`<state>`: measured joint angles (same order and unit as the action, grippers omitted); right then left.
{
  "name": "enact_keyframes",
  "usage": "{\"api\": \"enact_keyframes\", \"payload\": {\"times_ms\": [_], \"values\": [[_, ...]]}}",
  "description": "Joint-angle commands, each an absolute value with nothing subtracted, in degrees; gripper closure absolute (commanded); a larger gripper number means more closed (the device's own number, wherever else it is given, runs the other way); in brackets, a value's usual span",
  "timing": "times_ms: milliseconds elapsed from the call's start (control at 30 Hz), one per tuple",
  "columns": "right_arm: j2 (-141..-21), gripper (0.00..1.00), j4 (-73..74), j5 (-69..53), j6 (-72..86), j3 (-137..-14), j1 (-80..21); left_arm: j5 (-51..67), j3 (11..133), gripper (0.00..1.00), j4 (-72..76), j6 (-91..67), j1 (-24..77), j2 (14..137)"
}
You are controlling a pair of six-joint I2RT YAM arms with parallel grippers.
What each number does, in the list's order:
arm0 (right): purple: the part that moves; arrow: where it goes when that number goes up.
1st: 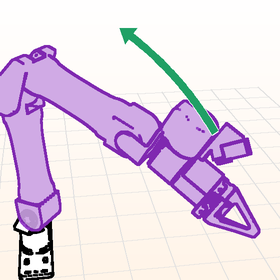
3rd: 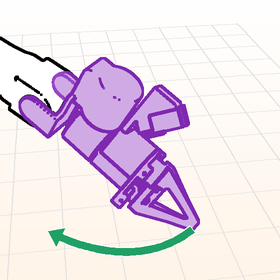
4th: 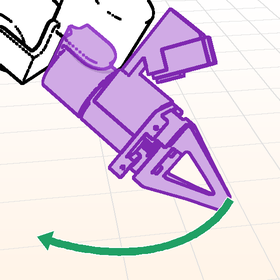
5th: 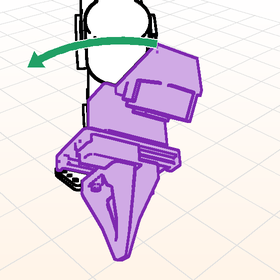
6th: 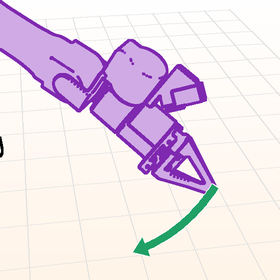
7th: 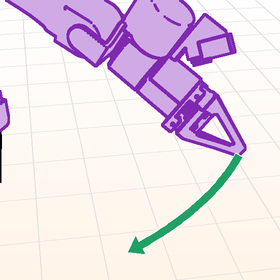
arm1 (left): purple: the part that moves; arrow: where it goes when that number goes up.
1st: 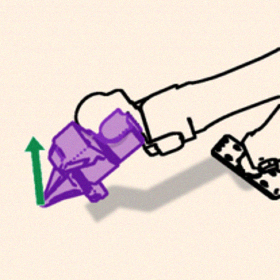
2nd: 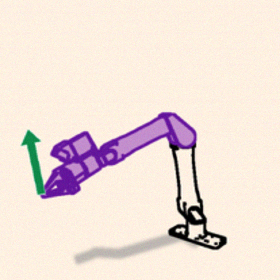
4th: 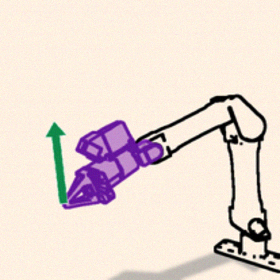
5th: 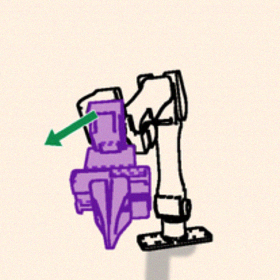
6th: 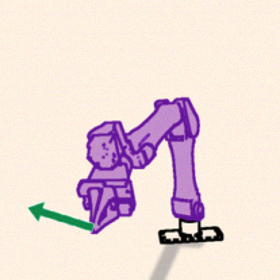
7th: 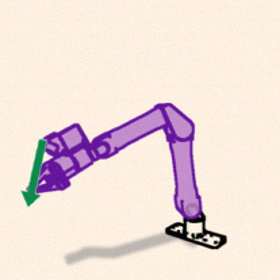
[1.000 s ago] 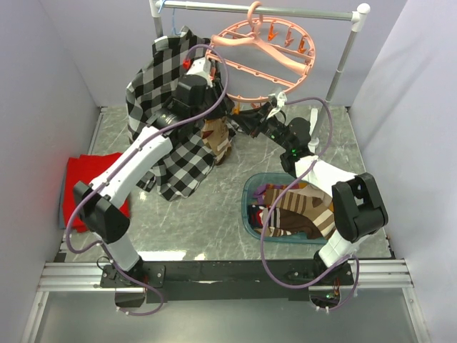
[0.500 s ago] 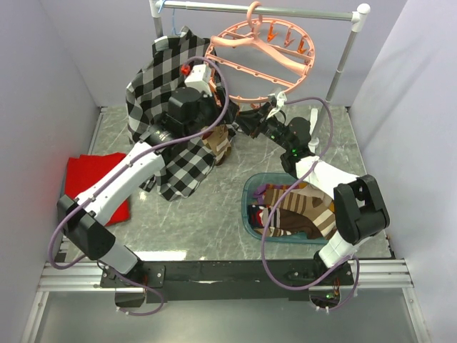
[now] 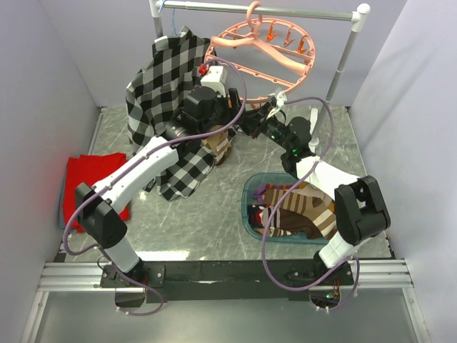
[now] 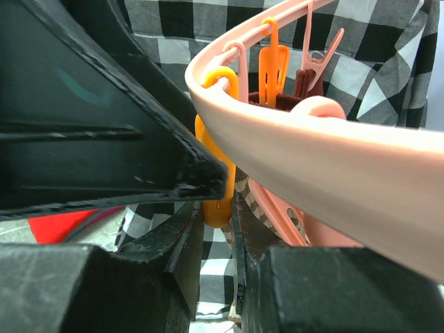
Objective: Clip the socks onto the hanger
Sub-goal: Open the clamp at the hanger.
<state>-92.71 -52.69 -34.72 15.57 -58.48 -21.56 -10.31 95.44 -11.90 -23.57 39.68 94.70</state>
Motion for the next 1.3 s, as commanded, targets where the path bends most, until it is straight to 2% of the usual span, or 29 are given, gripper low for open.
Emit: {"api": "enact_keyframes", "payload": {"times_ms": [0,433,633,733,767,933,967,1067,1267], "values": [[-90.26,1.0,-53.88,-34.37,14.85,-58.89,-22.06,-12.48,98.52,0.32,-10.99,-22.85,39.9,95.1],[-91.49,1.0,-52.82,-34.72,14.33,-59.33,-22.06,-12.48,102.74,0.44,-10.72,-24.69,39.9,98.17],[-91.76,1.0,-51.86,-34.72,13.98,-59.77,-22.06,-12.83,103.09,0.56,-11.25,-24.96,39.9,98.88],[-91.32,0.91,-50.98,-33.84,13.8,-59.15,-22.06,-13.18,103.36,0.62,-11.42,-24.7,39.9,98.88],[-91.06,0.83,-50.37,-33.4,13.62,-58.98,-21.97,-13.36,103.45,0.66,-11.43,-24.52,39.9,98.88],[-88.25,0.64,-45.72,-30.77,12.57,-57.4,-21.97,-13.71,103.1,0.75,-11.51,-23.73,39.81,98.79],[-87.72,0.56,-44.83,-30.24,12.22,-57.04,-22.06,-13.71,103.18,0.78,-11.51,-23.64,39.81,98.79],[-86.05,0.43,-41.06,-28.48,11.43,-56.34,-22.06,-13.71,103.18,0.84,-11.51,-23.47,39.9,98.79],[-81.39,0.32,-32.62,-24.89,10.99,-53.45,-22.67,-13.54,102.92,0.99,-11.34,-22.5,39.81,98.88]]}}
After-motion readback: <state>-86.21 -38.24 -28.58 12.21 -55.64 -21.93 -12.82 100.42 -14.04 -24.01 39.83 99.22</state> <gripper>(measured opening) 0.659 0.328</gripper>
